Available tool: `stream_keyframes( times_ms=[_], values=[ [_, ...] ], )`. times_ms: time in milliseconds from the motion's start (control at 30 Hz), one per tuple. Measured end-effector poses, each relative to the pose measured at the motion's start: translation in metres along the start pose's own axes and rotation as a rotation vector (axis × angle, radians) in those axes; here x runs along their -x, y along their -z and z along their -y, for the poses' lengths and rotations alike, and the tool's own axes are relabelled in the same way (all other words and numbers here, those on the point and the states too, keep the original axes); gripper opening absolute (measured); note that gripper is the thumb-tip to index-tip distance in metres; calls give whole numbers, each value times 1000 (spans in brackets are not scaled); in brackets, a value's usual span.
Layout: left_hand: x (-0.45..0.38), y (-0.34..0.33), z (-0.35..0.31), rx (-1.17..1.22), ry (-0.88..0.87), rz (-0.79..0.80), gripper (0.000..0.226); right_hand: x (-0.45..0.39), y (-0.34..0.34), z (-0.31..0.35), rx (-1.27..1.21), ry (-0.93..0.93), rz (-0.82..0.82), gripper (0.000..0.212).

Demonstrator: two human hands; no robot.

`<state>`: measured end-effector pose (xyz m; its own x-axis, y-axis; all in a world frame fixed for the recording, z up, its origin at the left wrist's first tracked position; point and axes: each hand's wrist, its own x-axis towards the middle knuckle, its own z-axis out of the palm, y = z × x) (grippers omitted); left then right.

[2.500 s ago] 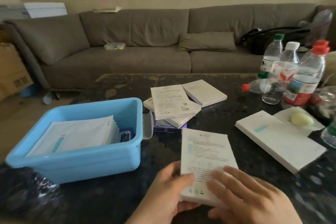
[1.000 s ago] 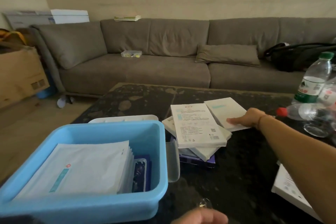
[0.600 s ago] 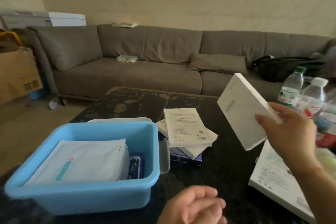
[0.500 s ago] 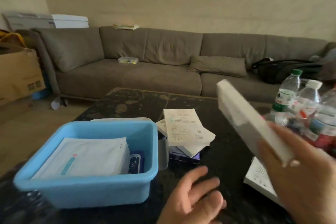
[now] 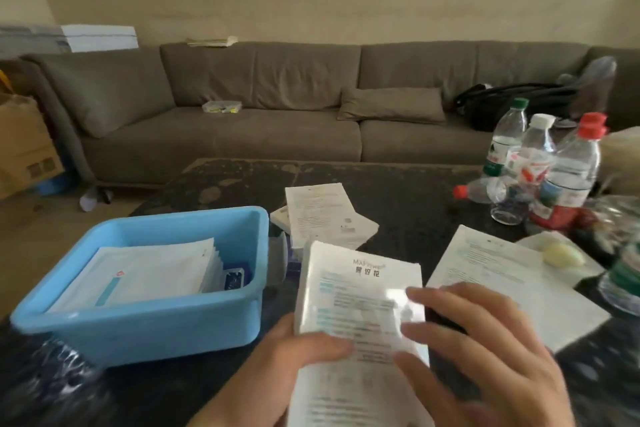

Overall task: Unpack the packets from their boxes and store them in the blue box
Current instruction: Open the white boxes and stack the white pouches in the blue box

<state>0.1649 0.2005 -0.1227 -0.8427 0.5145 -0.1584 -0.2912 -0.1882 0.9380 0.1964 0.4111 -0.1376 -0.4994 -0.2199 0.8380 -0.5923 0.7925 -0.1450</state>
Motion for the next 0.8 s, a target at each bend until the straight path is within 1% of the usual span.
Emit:
stream_keyframes(
  times_ms=[33,67,100,167,200,267,367,500,633,700,800],
  values=[
    [0,3,2,-19,48,17,37,-7,-1,3,-58,-111,14,20],
    [0,5,5,-32,82,25,38,-4,-9,3,-60,-165,13,22],
    [1,6,7,-35,133,14,39,-1,-12,-3,-83,-205,38,24],
    [2,3,8,-52,159,35,39,-2,-16,-12,-169,-267,74,28],
    [2,3,8,-40,164,48,41,-3,-20,-12,-193,-272,104,30],
    [1,4,10,-15,188,53,48,-1,-29,-15,-234,-244,108,32],
    [-1,7,10,-22,204,46,52,-2,-32,-18,-241,-283,105,30],
    [-3,3,10,-85,182,17,36,-2,-36,-20,-179,-244,103,27],
    [-4,2,10,-96,194,-12,38,3,-38,-22,20,-78,94,19],
    [-5,1,10,-124,175,9,32,6,-41,-20,92,20,51,16],
    [-6,-1,9,-129,155,27,32,9,-45,-15,92,23,9,16]
  ],
)
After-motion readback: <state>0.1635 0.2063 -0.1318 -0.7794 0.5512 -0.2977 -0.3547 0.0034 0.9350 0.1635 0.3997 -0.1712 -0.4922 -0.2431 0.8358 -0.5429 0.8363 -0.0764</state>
